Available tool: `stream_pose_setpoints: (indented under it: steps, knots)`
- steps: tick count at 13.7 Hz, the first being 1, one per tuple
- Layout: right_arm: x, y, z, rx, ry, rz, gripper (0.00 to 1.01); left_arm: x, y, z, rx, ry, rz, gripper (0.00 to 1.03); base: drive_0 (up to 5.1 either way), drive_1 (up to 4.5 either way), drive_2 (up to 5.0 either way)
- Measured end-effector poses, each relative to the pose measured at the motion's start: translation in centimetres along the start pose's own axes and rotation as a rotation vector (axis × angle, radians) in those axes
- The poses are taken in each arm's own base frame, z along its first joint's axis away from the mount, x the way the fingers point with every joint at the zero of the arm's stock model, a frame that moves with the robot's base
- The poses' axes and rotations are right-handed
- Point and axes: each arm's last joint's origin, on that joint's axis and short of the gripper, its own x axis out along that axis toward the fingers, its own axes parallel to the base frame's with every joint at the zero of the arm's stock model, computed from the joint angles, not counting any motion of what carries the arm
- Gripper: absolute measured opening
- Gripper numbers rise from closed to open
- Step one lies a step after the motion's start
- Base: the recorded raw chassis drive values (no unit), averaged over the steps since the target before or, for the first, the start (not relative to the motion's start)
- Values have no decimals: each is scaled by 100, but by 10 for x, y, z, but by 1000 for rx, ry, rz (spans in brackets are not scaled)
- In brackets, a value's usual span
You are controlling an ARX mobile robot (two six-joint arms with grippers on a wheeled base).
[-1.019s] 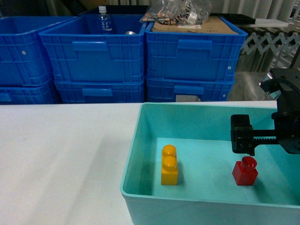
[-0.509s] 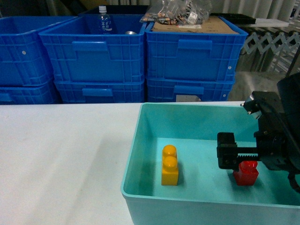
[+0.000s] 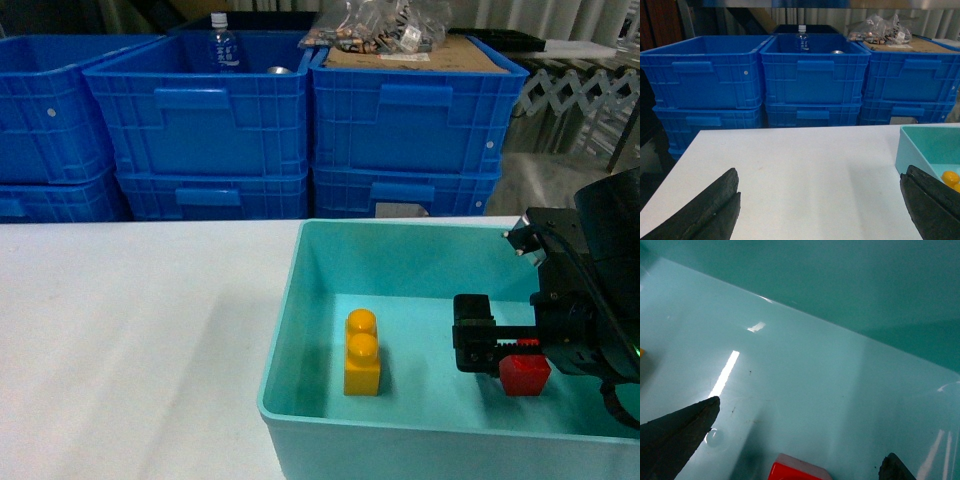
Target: Pick red block from blue box to shelf
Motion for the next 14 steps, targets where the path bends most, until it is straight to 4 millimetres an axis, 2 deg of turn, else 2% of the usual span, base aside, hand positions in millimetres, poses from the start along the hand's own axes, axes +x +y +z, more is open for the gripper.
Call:
stream_pose_setpoints:
  steps: [3, 5, 7, 9, 10, 14]
  knots:
    - [6, 3, -6, -4, 10, 2, 98, 0, 0, 0, 0, 0, 0, 98, 0, 0, 0]
    - [20, 7, -17, -15, 42, -17, 98, 0, 0, 0, 0, 0, 0, 98, 0, 0, 0]
    - [41, 10, -12, -2, -19, -70, 98, 0, 0, 0, 0, 0, 0, 98, 0, 0, 0]
    - [49, 10, -14, 15, -57, -84, 98, 0, 0, 0, 0, 0, 0, 98, 0, 0, 0]
    - [50, 9, -15, 22, -64, -93, 92, 0, 0, 0, 0, 0, 0, 98, 0, 0, 0]
    - [52, 9, -15, 42, -74, -96, 49, 0, 0, 0, 0, 0, 0, 98, 0, 0, 0]
